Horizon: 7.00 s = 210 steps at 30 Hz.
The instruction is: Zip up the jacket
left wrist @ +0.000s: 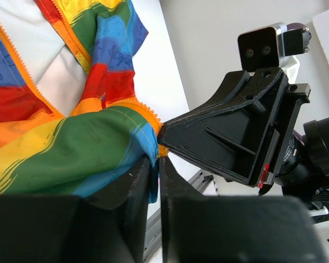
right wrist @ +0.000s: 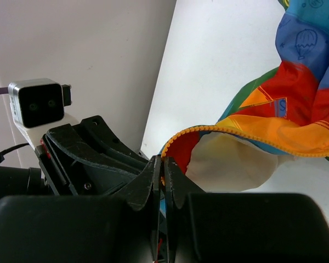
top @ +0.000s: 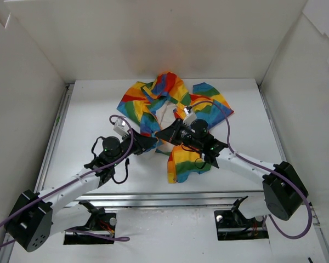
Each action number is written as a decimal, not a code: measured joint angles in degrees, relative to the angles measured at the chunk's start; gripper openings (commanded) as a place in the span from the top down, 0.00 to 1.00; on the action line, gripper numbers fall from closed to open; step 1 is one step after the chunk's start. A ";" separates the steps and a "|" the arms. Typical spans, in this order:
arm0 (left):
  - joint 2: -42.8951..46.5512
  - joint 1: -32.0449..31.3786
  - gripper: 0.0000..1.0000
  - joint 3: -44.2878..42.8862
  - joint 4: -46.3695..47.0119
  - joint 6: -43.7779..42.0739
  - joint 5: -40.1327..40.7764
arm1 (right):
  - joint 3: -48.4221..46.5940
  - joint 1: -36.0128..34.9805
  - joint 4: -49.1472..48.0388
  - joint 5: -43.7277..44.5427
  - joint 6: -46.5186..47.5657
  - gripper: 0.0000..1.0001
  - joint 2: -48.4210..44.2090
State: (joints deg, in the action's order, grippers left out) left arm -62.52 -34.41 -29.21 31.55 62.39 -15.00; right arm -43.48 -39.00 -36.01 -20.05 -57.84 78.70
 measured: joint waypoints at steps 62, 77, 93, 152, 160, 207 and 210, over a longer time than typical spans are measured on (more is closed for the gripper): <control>9.03 -3.58 1.00 0.39 -17.70 -1.90 23.82 | 20.96 -5.73 34.16 9.77 7.98 0.72 -24.20; 8.04 -8.59 1.00 0.39 -17.16 -4.76 22.25 | 22.64 -6.67 24.48 13.92 4.22 0.50 -11.47; 9.01 -8.66 1.00 0.42 -17.73 -4.55 22.60 | 21.53 -7.19 21.11 18.40 5.01 1.00 -6.03; 10.88 -4.94 1.00 -1.84 -18.95 -4.90 21.90 | 29.83 -7.89 33.73 10.60 3.89 0.48 -29.57; 11.15 -4.94 1.00 -1.84 -19.23 -4.90 21.92 | 29.90 -8.04 23.41 9.70 1.42 0.52 -20.94; 13.99 -4.94 1.00 -0.87 -22.45 -4.52 22.40 | 28.46 -11.72 18.29 16.83 -6.64 0.89 -13.11; 13.73 -4.94 1.00 -0.90 -22.51 -4.52 22.38 | 28.48 -11.72 18.69 17.92 -6.60 0.92 -12.85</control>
State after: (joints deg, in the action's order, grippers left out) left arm -48.80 -39.35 -30.11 9.04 57.87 7.38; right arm -15.00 -50.72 -17.32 -2.13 -64.45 65.84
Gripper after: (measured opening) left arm 0.003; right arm 0.090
